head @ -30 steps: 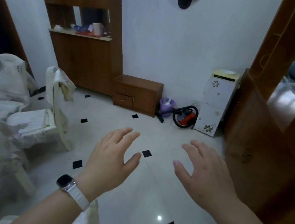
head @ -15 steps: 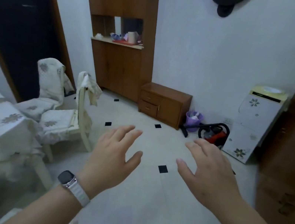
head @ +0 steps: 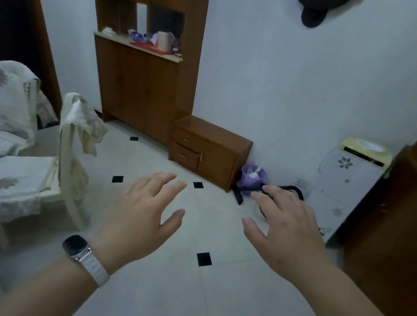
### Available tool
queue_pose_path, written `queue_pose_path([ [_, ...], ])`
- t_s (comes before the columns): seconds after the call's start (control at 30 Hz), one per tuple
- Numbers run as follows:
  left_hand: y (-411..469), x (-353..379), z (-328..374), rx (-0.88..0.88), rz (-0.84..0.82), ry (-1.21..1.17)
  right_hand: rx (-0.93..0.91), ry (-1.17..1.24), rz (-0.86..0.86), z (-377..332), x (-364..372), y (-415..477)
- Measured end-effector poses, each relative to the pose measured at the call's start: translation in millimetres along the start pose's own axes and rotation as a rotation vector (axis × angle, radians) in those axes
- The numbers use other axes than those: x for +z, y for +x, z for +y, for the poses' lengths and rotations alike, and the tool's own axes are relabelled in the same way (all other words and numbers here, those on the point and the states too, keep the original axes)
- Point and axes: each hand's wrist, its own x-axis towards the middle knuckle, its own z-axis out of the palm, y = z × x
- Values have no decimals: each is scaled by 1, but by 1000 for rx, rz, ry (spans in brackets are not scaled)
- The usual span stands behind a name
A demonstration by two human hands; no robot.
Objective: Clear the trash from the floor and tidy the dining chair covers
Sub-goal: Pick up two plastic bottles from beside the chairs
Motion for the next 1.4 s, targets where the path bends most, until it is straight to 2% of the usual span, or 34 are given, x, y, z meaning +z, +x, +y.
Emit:
queue_pose_path([
  [0.2, 62, 33, -34, -33, -23, -8, -32, 35, 39, 18, 41, 70],
  [0.33, 103, 60, -48, -62, -61, 27, -35, 79, 2, 44, 73, 119],
  [0.57, 203, 118, -61, -69, -99, 188, -4, 174, -50, 129, 139, 219],
  [0.9, 350, 182, -52, -175, -75, 301, -183, 223, -16, 237, 194, 363],
  [1.13, 401, 207, -90, -232, -75, 356, -282, 260, -10, 246, 242, 435],
  [1.4, 458, 256, -180, -254, -40, 356, -386, 234, -88, 221, 316, 534],
])
